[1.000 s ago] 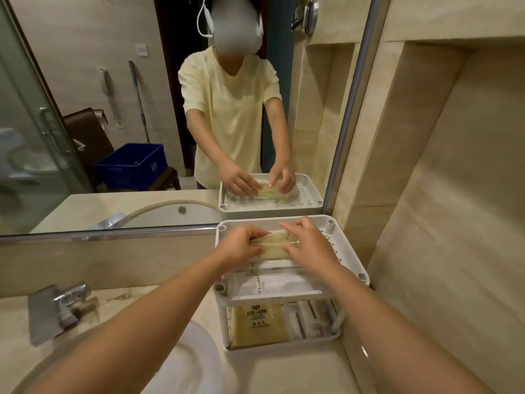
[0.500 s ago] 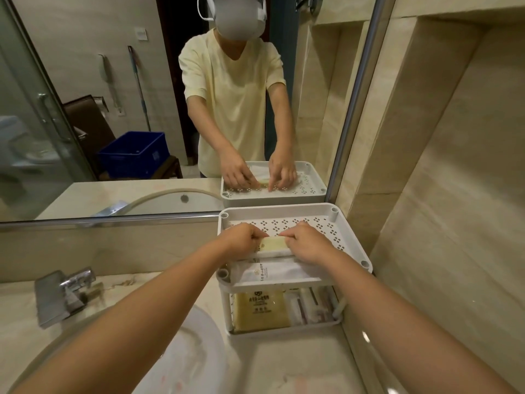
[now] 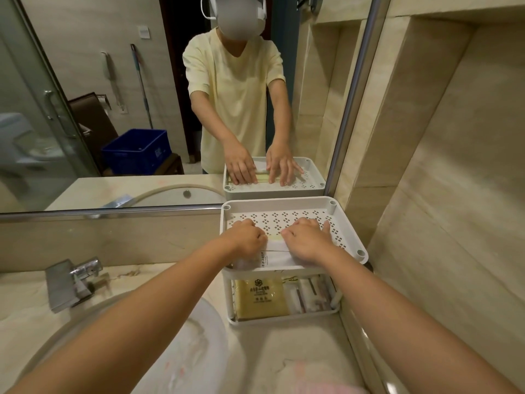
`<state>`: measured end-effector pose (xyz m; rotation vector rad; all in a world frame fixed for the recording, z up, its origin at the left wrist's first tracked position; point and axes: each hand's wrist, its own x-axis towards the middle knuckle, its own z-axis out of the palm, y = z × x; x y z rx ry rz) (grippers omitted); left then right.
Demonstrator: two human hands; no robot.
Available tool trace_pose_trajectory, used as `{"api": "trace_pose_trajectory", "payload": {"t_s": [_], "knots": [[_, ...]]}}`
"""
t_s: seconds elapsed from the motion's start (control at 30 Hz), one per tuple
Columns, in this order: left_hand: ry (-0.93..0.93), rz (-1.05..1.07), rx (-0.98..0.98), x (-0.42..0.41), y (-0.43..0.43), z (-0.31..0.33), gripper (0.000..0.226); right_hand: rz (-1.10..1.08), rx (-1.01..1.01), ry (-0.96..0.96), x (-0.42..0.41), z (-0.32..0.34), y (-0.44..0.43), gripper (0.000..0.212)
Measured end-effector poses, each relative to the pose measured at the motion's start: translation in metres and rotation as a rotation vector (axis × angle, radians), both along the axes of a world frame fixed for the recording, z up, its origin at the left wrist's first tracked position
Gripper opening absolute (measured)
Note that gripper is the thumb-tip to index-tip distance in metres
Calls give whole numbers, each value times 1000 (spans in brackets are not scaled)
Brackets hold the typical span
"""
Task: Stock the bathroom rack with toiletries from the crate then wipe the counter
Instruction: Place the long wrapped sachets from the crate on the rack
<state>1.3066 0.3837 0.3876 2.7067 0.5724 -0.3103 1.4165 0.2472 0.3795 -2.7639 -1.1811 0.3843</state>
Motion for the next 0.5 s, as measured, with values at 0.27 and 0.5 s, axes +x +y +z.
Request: {"api": "trace_pose_trajectory", "payload": {"t_s": [0.27,0.5], "knots": [[-273,75,27,-16,-5,1,38,-7,240,23,-12,-2,-6,44],[-647,292,-152,-51,-6,4,34,59,541,72,-39,5,6,40]]}}
